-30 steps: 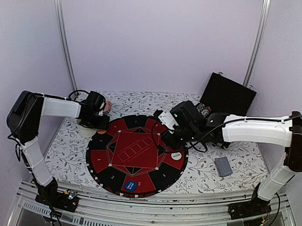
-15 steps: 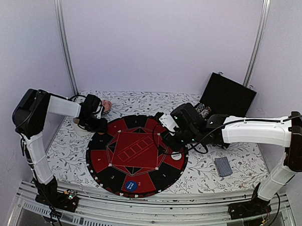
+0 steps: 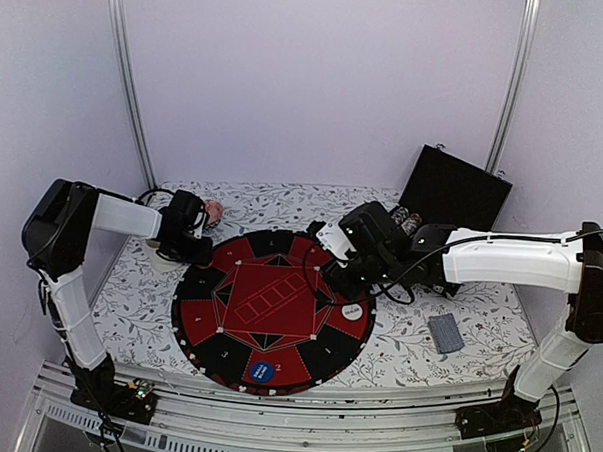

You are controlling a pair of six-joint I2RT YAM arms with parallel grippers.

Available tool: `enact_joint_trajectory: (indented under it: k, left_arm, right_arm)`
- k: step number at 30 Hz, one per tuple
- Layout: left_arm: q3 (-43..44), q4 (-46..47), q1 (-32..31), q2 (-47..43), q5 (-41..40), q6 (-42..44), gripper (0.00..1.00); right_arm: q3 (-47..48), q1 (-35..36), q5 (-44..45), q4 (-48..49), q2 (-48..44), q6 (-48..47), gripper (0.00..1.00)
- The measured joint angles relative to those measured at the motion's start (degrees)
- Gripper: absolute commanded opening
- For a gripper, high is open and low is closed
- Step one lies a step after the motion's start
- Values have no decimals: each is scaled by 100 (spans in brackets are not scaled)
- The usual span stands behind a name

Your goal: Distribute texas hold em gaming equipment

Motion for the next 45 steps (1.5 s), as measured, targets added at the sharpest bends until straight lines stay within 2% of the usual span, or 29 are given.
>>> enact_joint_trajectory:
  k: [9, 24, 29, 30, 31, 32, 38, 45]
  left_arm:
    - [-682, 9, -70, -605, -83, -260, 35]
    - [-684, -391, -111, -693, -195, -341, 42]
    - [-662, -636, -122, -848, -212, -297, 46]
    - [-662, -675, -136, -951, -210, -273, 47]
    - [-662, -688, -151, -1047, -210, -247, 49]
    - [-658, -706, -186, -1193, -210, -205, 51]
    - [-365, -750, -535, -2026, -146, 39, 59]
    - [-144, -741, -645, -2317, 127, 208, 63]
  right_arm:
    - [4, 0, 2, -55, 0, -44, 48]
    - [4, -68, 125, -151, -20, -20, 50]
    - [2, -702, 83, -697, -153, 444, 68]
    - [-9, -890, 61, -826, -212, 579, 76]
    - [-50, -1128, 26, -968, -308, 723, 90]
    - [-125, -1401, -24, -1143, -433, 918, 100]
    - [-774, -2765, -501, -2317, -1222, 1768, 99]
    - [-1425, -3126, -1071, -3456, -1456, 2413, 99]
